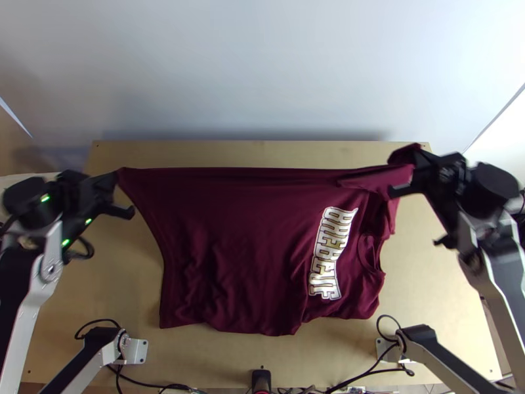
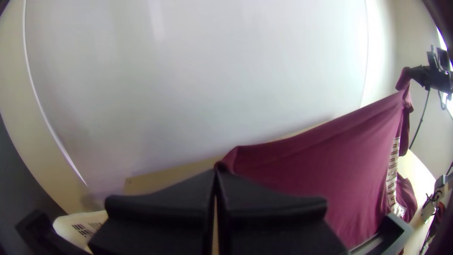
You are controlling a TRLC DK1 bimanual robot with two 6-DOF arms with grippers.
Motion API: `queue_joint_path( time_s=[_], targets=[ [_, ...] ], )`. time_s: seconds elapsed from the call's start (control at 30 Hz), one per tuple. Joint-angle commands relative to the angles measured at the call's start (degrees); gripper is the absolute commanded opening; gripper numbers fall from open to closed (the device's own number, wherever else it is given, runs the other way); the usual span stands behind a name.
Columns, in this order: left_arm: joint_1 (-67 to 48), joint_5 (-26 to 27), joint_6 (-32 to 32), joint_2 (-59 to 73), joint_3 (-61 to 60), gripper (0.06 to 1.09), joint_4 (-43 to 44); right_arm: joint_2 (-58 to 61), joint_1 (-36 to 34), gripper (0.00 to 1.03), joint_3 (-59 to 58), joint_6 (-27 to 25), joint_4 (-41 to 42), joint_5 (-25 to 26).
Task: Fold the t-shirt
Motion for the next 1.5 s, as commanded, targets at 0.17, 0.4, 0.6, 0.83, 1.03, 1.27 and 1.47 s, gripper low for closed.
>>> queue_joint_path(
  time_s=[0.17,0.4,0.6,0.83,1.03,1.27,1.47],
  targets=[
    [-3.8,-4.7,-2.3,18.7,-3.3,0.09,17.6,21.4,-0.6,0.03,0.2,0.9,13.8,0.0],
    [-5.5,-6.1,-2.9,30.5,0.4,0.09,23.6,34.4,-1.3,0.03,5.8,0.4,18.6,-0.1],
    [-5.1,-8.2,-4.1,41.2,7.8,0.09,25.8,44.8,-2.7,0.03,14.2,0.7,19.0,-0.1],
    [-4.3,-10.0,-5.0,51.3,15.0,0.09,27.3,54.7,-3.0,0.03,22.8,0.4,19.0,-0.1],
    [-4.5,-11.3,-5.5,58.4,20.4,0.09,28.4,62.6,-2.8,0.03,28.9,0.2,20.3,-0.1],
    [-5.7,-12.8,-6.0,65.2,25.8,0.09,28.5,71.8,-2.6,0.03,37.1,0.3,20.3,-0.1],
    [-6.7,-13.7,-6.5,67.7,26.9,0.09,29.7,76.3,-2.1,0.03,39.2,0.5,22.4,0.0]
  ],
)
